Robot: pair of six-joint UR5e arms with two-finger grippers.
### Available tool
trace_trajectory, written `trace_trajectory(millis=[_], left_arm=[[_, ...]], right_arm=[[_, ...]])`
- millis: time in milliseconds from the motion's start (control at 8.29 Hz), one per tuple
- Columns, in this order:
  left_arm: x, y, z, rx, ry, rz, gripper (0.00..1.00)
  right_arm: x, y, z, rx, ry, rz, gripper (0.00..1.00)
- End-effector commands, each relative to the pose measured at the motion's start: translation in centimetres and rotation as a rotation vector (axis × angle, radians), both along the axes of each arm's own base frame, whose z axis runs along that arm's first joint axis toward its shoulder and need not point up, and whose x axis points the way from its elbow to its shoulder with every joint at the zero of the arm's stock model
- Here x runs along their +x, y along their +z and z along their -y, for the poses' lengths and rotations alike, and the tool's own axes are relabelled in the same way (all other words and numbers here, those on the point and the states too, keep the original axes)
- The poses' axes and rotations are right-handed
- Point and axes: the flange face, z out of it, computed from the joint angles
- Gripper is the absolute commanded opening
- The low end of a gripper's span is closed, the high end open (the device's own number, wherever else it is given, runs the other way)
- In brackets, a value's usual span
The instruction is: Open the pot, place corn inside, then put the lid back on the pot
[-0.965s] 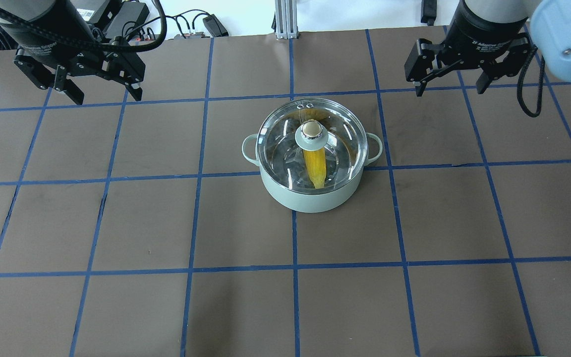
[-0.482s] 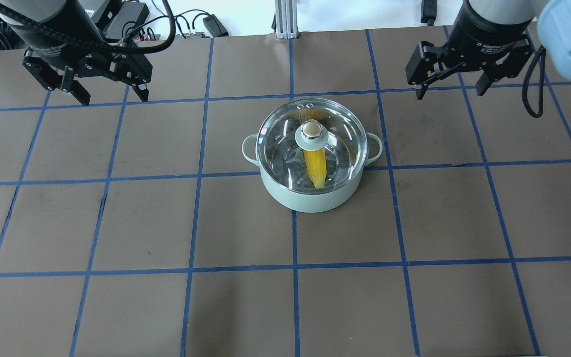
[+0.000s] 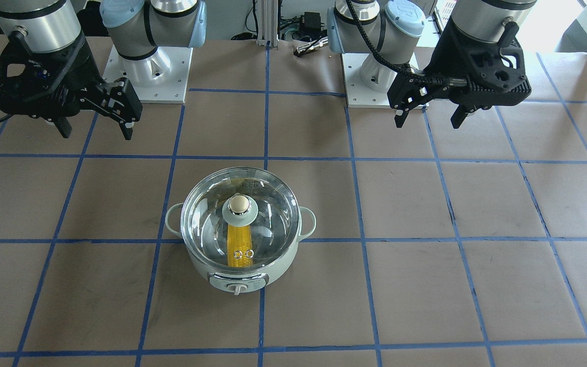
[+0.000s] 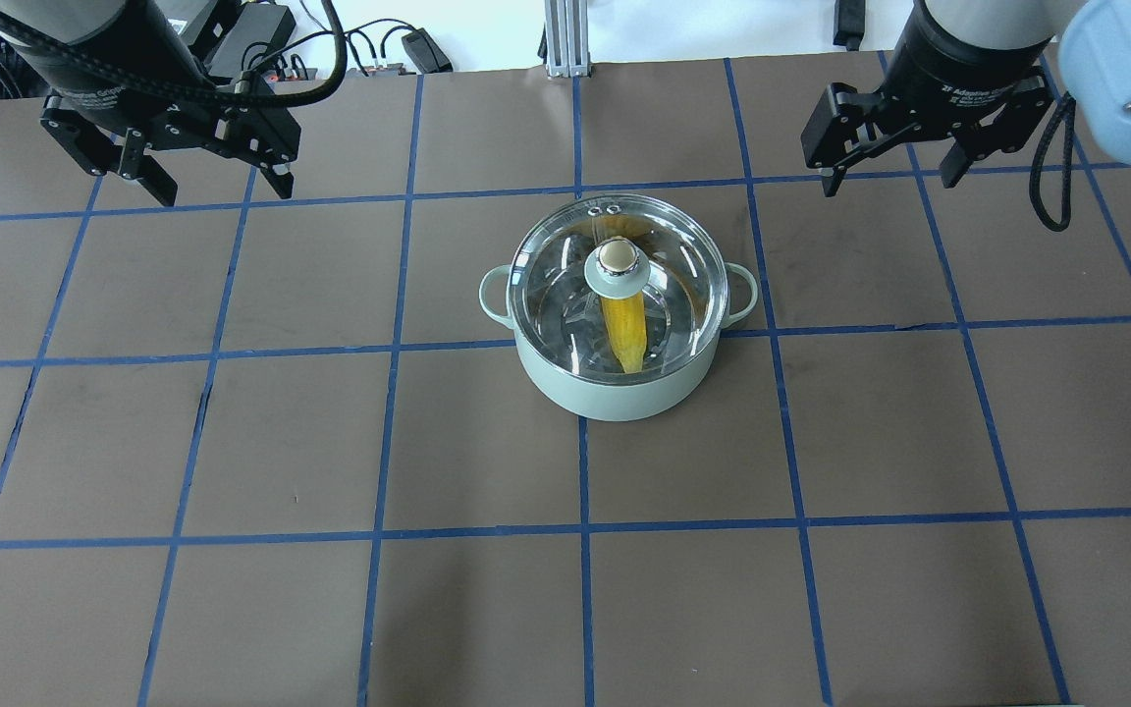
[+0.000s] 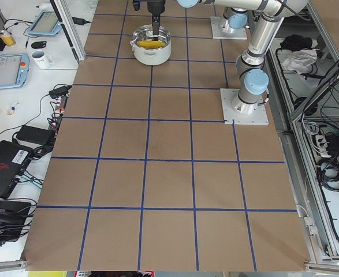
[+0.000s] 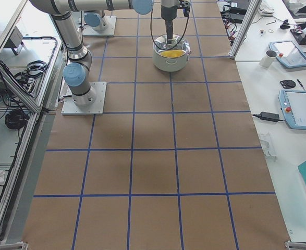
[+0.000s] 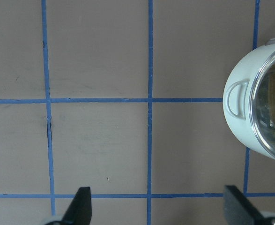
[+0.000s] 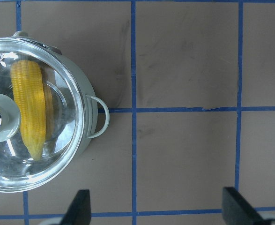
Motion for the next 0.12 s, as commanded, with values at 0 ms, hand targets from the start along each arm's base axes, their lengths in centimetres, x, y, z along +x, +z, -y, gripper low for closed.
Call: trace_trajectory(millis=[0], left_arm=[[-0.01, 0.34, -0.23, -0.007, -0.005, 0.0, 1.0]], right_arm=[[-0.1, -0.21, -0.14, 0.015, 0.004, -0.011, 1.0]])
